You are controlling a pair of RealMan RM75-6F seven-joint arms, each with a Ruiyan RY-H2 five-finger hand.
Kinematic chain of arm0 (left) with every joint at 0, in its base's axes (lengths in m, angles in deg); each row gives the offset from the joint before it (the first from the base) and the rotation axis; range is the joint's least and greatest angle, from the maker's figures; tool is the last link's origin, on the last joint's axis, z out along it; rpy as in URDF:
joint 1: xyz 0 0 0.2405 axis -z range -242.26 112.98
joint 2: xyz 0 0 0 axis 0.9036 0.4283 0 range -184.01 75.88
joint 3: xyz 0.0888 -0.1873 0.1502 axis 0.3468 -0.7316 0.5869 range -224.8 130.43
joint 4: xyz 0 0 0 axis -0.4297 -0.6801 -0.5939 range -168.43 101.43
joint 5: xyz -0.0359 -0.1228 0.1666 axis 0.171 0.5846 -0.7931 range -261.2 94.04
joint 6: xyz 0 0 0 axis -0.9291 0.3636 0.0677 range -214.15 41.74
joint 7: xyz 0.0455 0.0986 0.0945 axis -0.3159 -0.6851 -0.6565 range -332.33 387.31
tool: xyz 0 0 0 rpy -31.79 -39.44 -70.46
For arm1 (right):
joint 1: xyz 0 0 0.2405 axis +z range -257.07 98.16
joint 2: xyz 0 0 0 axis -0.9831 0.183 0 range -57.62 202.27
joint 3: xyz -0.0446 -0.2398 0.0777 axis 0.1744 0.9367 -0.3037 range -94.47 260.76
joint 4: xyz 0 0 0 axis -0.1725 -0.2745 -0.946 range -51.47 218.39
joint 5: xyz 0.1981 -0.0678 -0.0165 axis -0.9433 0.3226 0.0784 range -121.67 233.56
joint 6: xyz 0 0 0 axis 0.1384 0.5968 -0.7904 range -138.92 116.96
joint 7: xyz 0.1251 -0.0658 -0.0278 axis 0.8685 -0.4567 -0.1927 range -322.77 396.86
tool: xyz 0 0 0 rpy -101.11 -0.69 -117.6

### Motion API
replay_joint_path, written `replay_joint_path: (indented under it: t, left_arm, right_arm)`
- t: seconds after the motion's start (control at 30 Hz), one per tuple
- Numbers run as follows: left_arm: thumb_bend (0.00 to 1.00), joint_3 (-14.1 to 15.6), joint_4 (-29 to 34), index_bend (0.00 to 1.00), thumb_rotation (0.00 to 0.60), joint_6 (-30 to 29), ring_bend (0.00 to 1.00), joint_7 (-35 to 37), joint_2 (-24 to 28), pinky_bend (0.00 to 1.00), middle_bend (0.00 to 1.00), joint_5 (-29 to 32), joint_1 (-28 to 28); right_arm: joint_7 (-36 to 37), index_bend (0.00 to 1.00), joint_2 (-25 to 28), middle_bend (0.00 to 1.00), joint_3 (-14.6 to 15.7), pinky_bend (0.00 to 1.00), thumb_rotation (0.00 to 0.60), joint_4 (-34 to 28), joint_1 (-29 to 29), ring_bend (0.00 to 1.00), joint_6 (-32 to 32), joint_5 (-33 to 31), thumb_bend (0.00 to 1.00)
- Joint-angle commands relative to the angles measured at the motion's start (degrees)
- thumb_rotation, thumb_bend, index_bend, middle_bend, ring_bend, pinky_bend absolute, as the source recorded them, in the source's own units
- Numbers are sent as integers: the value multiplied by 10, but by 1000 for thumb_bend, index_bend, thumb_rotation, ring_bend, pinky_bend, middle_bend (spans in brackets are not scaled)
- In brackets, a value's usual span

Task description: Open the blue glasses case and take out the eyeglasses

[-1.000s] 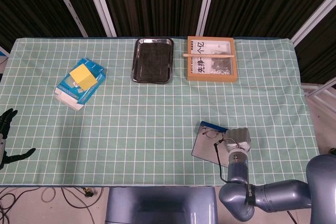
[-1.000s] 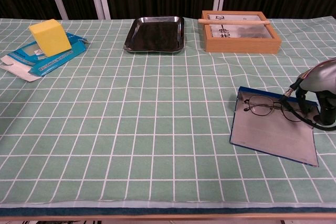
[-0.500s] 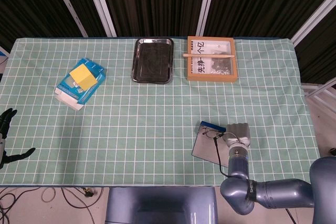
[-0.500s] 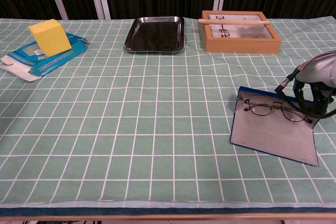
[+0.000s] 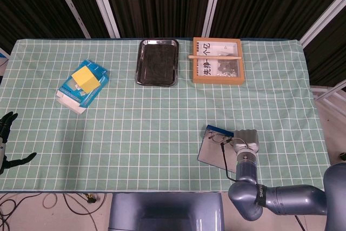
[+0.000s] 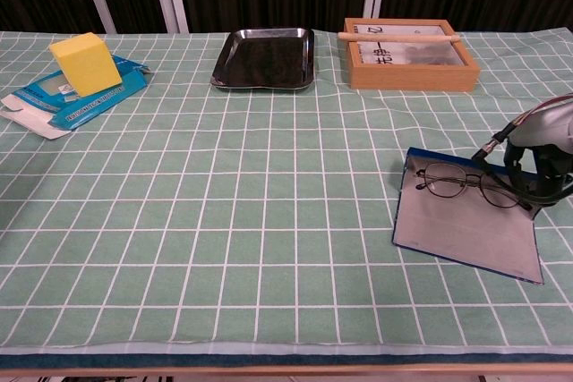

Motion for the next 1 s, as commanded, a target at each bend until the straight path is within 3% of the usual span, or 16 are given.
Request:
replay_joint_path:
  t: [0.03, 0.37, 0.73, 1.0]
  left_arm:
    - [14, 0, 0, 0, 600, 0, 0, 0, 0, 0, 0, 0, 0]
    - [13, -1, 1, 0, 600, 0, 0, 0, 1, 0, 0, 1, 0]
    - [14, -1, 1, 0, 600, 0, 0, 0, 0, 0, 0, 2, 0]
    - [14, -2, 1, 0, 600, 0, 0, 0, 0, 0, 0, 3, 0]
  right_arm:
    - [0, 291, -2, 888, -2, 1000, 600, 2, -1, 946, -3, -2, 534]
    - [5, 186, -9, 888, -5, 1000, 600, 16, -5, 946, -7, -1, 534]
    - [4, 183, -16, 888, -7, 1000, 600, 44, -6, 946, -7, 9, 534]
    - [2, 184, -13, 888, -12, 1000, 600, 26, -7, 946, -1, 12, 533]
